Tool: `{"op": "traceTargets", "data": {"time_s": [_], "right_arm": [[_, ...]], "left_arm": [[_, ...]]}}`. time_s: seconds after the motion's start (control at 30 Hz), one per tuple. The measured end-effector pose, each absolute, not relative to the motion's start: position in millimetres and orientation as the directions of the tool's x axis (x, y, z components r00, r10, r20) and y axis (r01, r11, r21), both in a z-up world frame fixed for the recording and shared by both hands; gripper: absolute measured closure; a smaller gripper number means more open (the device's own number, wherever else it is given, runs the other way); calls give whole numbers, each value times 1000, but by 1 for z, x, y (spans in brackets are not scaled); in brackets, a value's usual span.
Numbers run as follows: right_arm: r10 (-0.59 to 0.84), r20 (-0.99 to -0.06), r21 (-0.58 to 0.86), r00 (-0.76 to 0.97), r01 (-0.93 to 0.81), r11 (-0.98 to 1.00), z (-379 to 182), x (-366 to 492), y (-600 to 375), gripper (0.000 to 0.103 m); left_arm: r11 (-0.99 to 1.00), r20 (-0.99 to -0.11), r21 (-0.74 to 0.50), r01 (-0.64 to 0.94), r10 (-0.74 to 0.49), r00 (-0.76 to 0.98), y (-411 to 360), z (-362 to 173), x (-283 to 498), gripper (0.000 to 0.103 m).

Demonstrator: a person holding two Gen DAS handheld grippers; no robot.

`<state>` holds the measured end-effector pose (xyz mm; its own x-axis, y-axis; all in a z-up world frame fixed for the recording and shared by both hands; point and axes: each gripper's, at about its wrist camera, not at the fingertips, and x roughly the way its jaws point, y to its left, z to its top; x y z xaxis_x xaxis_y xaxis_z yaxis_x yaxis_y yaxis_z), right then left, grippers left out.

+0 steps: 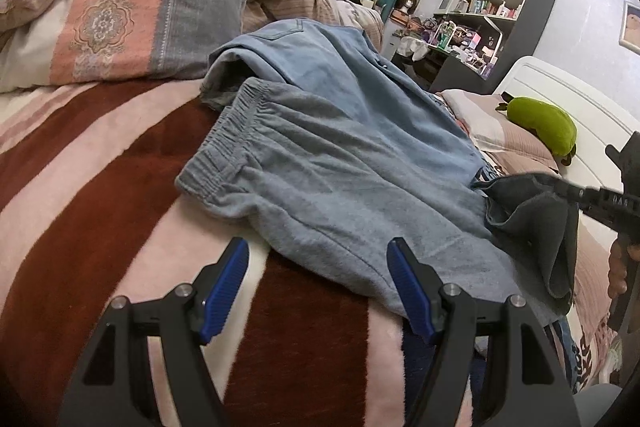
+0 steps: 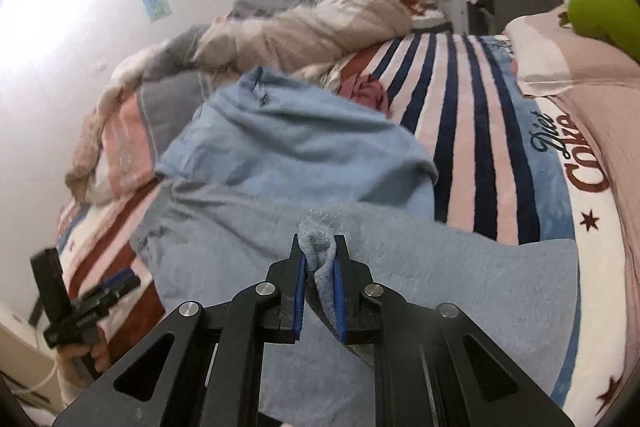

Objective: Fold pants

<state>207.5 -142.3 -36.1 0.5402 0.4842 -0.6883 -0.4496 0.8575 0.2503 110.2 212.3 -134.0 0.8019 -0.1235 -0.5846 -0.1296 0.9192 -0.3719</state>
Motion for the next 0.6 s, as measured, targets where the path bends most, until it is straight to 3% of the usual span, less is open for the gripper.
{"op": "traceTargets", "data": {"time_s": [0.13, 0.23, 0.33, 0.4, 0.6], "right_arm": [[497, -797, 307, 343, -479, 823, -81, 193, -130, 95], [496, -839, 353, 225, -469, 810, -119, 184, -125, 86], [486, -843, 331, 231, -490, 806, -126, 176, -121, 73], [526, -819, 366, 230, -498, 787, -118, 173, -121, 50], [546, -767, 326, 337, -527, 785, -84, 160, -136, 50]], "left_arm": [[918, -591, -371, -139, -118, 798, 214, -137, 113, 28], [913, -609, -375, -163, -109, 786, 217, -141, 118, 27], [900, -626, -388, -197, -101, 773, 222, -144, 123, 23], [888, -630, -404, -219, -97, 770, 227, -147, 125, 22], [840, -652, -465, -281, -110, 751, 247, -158, 144, 22]]}}
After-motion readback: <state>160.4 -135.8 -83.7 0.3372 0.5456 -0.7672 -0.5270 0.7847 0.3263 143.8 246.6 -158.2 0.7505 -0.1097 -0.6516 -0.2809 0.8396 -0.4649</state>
